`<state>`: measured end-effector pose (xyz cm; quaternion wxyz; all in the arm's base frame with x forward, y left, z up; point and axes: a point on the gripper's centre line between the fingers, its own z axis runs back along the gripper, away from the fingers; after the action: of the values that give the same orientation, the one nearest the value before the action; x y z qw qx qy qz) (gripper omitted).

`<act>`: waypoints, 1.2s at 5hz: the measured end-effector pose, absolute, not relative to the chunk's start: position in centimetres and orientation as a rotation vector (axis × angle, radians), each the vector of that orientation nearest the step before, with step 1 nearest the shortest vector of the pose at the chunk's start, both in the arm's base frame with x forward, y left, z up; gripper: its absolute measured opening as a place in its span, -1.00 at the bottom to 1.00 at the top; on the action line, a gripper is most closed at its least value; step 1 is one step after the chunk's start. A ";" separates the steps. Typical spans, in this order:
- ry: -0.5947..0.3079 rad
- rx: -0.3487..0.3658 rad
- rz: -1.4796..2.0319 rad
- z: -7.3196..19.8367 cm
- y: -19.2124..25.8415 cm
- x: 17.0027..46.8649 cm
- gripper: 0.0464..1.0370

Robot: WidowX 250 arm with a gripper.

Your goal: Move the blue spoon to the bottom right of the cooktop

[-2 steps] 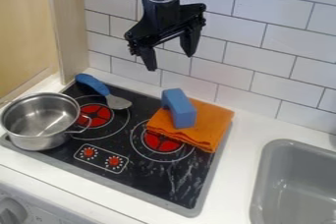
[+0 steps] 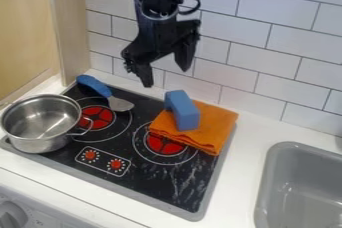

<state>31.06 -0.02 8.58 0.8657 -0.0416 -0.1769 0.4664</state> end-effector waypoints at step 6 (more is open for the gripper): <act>-0.253 0.063 1.275 5.0 10.5 30.1 0.92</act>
<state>30.09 10.47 4.97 0.7957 0.0291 -0.1176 0.5935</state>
